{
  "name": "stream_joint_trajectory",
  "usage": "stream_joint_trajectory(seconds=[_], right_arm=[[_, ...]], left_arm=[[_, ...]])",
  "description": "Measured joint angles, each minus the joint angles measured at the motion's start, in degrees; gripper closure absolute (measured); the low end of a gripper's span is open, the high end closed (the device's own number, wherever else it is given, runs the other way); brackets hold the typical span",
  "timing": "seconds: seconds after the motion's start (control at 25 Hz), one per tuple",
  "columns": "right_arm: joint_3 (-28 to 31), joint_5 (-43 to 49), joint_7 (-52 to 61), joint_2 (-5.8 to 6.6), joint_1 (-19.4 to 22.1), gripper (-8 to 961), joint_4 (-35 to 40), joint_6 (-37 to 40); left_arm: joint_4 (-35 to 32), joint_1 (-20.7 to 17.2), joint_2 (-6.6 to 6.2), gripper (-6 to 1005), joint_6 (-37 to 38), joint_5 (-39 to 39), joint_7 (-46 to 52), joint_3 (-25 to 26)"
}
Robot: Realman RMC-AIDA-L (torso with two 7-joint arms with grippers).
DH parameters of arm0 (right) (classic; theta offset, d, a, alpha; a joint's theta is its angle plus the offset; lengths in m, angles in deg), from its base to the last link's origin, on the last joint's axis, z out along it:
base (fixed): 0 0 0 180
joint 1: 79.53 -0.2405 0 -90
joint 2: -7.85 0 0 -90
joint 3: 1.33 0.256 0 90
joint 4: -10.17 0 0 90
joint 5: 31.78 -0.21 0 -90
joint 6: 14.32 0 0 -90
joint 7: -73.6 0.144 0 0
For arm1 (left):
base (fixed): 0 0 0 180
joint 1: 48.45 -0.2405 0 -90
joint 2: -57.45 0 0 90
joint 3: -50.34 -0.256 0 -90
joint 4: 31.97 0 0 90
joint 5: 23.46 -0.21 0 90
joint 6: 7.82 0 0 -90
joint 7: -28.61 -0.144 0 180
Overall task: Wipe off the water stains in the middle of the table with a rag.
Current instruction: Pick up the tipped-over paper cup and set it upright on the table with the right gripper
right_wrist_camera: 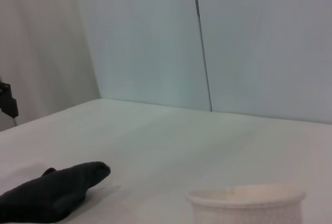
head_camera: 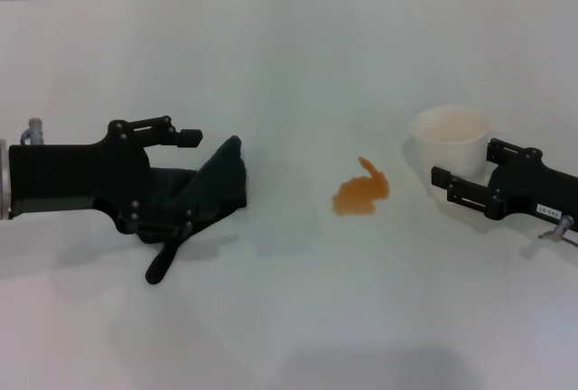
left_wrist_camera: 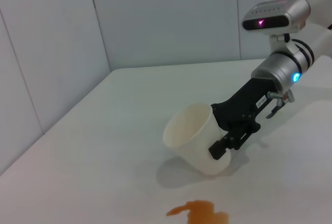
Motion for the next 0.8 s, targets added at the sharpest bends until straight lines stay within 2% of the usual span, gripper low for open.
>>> stream_joint_trajectory(seconds=[0.6,0.72,0.8], right_arm=[[0.0,-0.03,0.46,0.0,0.4,218,-0.28,0.43],[0.23,-0.06,0.51,0.0,0.42,85,-0.29,0.28],[0.36,-0.07,0.51,0.01,0.52,87,-0.31,0.28]], left_arm=[[-0.61,-0.12,0.09,142,-0.06,0.0,0.14,0.0],[-0.65,-0.1,0.09,142,-0.25,0.0,0.14,0.0],[-0.69,-0.09,0.09,142,-0.4,0.0,0.15,0.0]])
